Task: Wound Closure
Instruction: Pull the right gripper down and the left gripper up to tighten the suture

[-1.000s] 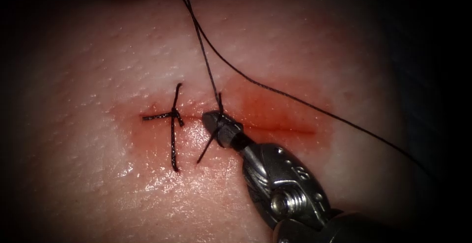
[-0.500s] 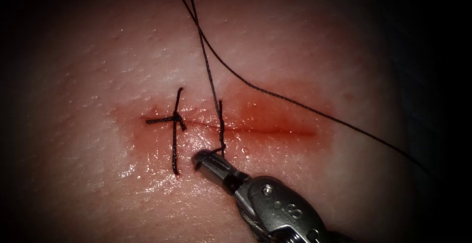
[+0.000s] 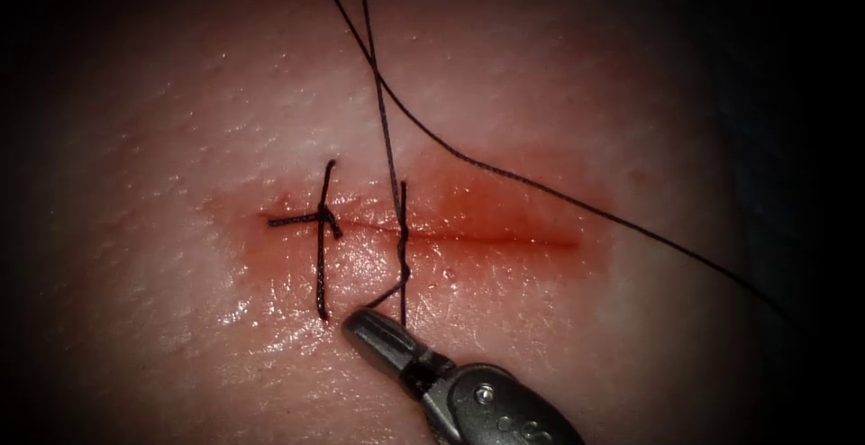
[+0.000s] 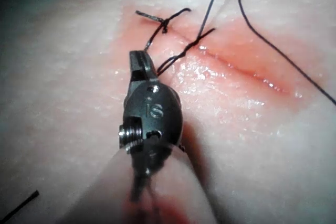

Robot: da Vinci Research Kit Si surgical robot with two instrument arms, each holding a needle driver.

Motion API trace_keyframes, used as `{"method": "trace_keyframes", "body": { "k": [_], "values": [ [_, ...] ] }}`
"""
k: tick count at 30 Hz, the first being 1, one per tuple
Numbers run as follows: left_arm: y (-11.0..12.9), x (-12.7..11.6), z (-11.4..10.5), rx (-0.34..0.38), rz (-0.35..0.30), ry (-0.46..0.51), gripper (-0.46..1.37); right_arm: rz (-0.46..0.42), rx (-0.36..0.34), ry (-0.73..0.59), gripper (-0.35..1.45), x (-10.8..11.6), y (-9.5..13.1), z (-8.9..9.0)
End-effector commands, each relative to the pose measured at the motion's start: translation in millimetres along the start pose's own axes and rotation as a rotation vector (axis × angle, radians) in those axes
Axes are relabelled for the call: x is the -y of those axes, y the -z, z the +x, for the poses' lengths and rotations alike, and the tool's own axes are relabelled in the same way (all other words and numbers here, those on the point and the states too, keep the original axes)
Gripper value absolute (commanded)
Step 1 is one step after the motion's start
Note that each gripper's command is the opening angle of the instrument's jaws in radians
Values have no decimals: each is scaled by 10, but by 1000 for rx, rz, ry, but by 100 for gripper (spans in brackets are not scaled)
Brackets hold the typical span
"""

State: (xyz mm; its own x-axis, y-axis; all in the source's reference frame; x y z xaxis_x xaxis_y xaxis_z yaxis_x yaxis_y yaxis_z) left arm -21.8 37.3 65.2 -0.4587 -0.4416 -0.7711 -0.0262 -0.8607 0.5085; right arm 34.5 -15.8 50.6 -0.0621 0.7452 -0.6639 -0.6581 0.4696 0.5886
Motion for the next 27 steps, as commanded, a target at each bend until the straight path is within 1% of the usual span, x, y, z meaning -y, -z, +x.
{"method": "trace_keyframes", "body": {
  "k": [1,3,6,11,13,18,20,23,27],
  "values": [
    [-2,2,-1,1,1,-4,-35,7,4,-40,-35,4,-1,1],
    [-5,7,-3,1,6,-5,-35,11,7,-59,-35,6,-3,1],
    [-13,13,-7,7,11,-6,-35,10,35,-124,-35,11,-8,-1],
    [-27,16,-15,5,11,-9,-35,9,109,-256,-35,17,-11,-13],
    [-33,17,-19,5,11,-9,-35,4,139,-298,-35,18,-10,-19],
    [-40,18,-25,5,12,-9,-35,-2,179,-371,-35,22,-2,-29],
    [-42,18,-27,6,13,-10,-35,-4,200,-380,-35,23,0,-31],
    [-45,18,-33,7,16,-15,-35,-9,222,-434,-35,25,2,-37],
    [-50,21,-41,6,29,-13,-35,-5,238,-464,-35,26,4,-41]
  ]
}}
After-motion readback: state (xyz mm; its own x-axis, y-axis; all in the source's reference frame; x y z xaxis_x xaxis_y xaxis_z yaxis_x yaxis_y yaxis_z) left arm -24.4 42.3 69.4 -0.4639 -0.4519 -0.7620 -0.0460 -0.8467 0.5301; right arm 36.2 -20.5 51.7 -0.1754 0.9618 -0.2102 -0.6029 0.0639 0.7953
